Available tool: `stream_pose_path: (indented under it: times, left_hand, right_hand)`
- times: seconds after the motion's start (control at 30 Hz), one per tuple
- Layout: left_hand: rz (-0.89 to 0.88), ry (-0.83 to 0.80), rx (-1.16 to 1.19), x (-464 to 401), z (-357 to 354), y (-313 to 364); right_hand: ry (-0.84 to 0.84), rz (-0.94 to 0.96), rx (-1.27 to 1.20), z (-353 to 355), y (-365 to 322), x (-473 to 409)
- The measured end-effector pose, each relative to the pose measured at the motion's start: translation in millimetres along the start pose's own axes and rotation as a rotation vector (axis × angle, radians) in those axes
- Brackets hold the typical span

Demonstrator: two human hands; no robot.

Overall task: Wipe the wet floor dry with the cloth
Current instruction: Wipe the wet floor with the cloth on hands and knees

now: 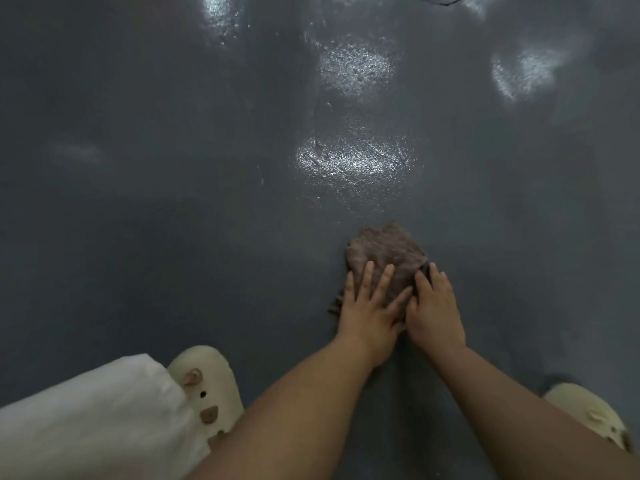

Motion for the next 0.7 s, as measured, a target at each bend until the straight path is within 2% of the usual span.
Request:
stream_pose_path:
  times: [0.17,0.3,0.43,0.5,0.57,0.7]
  left_hand:
    - [0.011,0.045,-0.077,18.4,-7.9,-45.7]
    - [0.282,0.023,-0.014,53.5,-22.1,-115.9]
    - [0.533,-0.112,0.050,87.8,-14.0,-174.4]
    - [0.528,-0.213,0.069,98.0,2.8,-184.8]
    - [0.492,-0.245,0.093,108.2,22.6,-185.2]
    - [0.448,-0.127,0.130,137.2,52.9,-178.9]
  right_hand:
    - [-0.016,-0.061,0.018,-3.6,-3.6,4.9]
    - [-0.101,-0.101,0.047,-6.5,-22.2,6.6]
    - [-0.166,-0.009,0.125,-10.4,-58.9,21.6]
    - [-0.153,0.025,0.133,-8.5,-80.6,30.1]
    - [-0.128,0.056,0.130,-4.5,-103.4,40.9]
    - [-0.065,0.093,0.114,5.9,-145.9,72.3]
Point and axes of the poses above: each hand's wrist, its own x-axis away from the middle knuckle, its own z-axis out of the back of the hand, y = z × x, the point moved 4 cm from there along -x, towards the middle knuckle, and after that the axes turned 4 degrees about z, right-handed, at the moved point
